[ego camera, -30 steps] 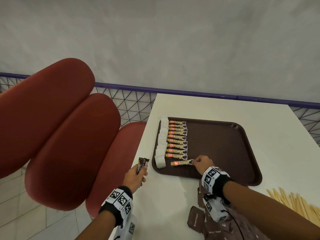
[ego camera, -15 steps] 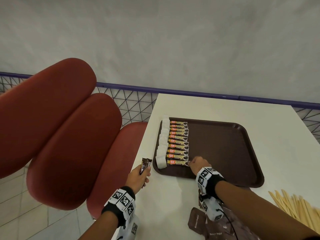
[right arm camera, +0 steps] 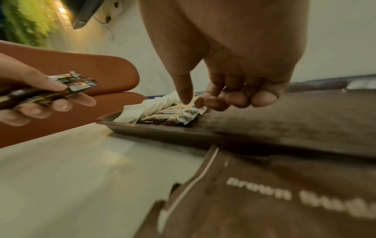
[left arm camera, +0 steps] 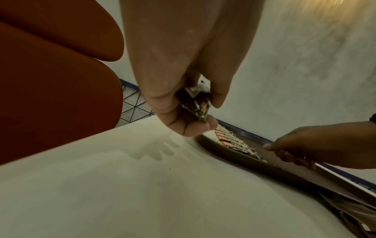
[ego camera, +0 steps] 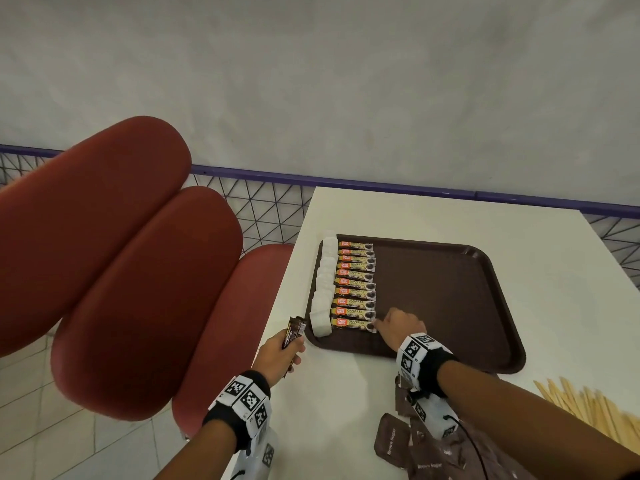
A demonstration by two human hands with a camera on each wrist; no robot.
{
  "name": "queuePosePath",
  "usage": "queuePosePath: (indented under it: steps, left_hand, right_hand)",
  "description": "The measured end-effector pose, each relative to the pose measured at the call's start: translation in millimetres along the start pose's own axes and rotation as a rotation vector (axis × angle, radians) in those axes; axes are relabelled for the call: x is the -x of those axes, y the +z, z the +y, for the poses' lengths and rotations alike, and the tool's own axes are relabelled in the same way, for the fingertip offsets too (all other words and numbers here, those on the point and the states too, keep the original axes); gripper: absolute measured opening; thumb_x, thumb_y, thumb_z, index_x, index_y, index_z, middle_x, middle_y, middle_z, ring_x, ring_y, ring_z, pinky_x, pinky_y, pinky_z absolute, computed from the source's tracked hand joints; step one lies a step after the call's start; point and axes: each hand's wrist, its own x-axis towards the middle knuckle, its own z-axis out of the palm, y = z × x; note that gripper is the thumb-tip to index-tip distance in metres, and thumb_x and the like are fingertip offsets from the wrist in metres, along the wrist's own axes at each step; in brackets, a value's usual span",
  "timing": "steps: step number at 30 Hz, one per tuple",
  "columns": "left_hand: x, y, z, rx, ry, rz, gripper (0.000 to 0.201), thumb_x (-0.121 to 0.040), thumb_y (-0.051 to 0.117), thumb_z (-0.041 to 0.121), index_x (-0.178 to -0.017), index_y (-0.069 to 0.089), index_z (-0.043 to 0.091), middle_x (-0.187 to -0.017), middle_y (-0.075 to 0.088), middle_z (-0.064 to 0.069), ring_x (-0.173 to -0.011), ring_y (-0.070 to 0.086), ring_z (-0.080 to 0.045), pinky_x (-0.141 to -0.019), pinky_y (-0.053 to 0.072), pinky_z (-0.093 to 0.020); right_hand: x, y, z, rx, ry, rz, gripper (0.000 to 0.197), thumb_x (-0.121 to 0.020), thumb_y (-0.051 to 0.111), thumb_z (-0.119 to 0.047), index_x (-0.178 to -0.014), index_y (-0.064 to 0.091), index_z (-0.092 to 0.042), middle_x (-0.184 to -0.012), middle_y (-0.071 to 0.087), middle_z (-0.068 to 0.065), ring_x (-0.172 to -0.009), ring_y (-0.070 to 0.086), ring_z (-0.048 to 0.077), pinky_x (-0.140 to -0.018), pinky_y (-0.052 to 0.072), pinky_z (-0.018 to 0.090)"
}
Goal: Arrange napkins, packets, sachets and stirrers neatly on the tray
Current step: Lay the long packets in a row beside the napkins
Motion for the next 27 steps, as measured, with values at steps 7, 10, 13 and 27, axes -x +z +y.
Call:
queuePosePath:
  steps: [7, 10, 13, 27]
  left_hand:
    - [2.0, 10.4, 11.0, -0.047, 0.080, -0.076, 0.016, -0.092, 0.055, 0.018, -0.106, 0.058, 0.026, -0.086, 0.067, 0.002, -0.067, 0.058, -0.013, -0.052, 0.043, -0.018]
    - [2.4, 13.7, 14.7, -0.115, 0.155, -0.067, 0.017, -0.090, 0.060, 0.022, -0.104, 0.059, 0.031, -0.079, 0.062, 0.001, -0.067, 0.057, -0.011, -0.056, 0.042, -0.014]
    - [2.8, 15.5, 17.4, -0.114, 0.195, -0.084, 0.012, -0.091, 0.059, 0.021, -0.099, 0.059, 0.030, -0.077, 0.061, 0.001, -0.068, 0.054, -0.011, -0.064, 0.042, -0.016]
    - [4.1, 6.4, 8.0, 0.246, 0.004, -0.007, 0.011, -0.095, 0.053, 0.016, -0.104, 0.060, 0.015, -0.087, 0.068, -0.003, -0.075, 0.061, -0.017, -0.061, 0.049, -0.024]
  right_hand:
    - [22.2, -11.2, -28.9, -0.105, -0.373, 0.113, 0.015, -0.092, 0.047, -0.025, -0.100, 0.060, -0.021, -0.094, 0.061, -0.003, -0.102, 0.052, 0.020, -0.093, 0.036, 0.033]
    - [27.4, -12.4, -44.6, -0.194, -0.472, 0.009, 0.026, -0.090, 0.051, -0.022, -0.115, 0.059, -0.025, -0.087, 0.061, -0.004, -0.091, 0.054, 0.015, -0.091, 0.037, 0.031]
    - [31.9, -6.9, -56.8, -0.348, -0.516, -0.154, 0.032, -0.087, 0.057, -0.020, -0.119, 0.059, -0.024, -0.083, 0.058, -0.003, -0.083, 0.054, 0.013, -0.084, 0.043, 0.029]
    - [34.5, -8.3, -35.0, -0.632, -0.536, -0.146, 0.027, -0.082, 0.062, 0.000, -0.078, 0.059, -0.026, -0.085, 0.059, -0.015, -0.065, 0.047, 0.001, -0.062, 0.038, 0.007]
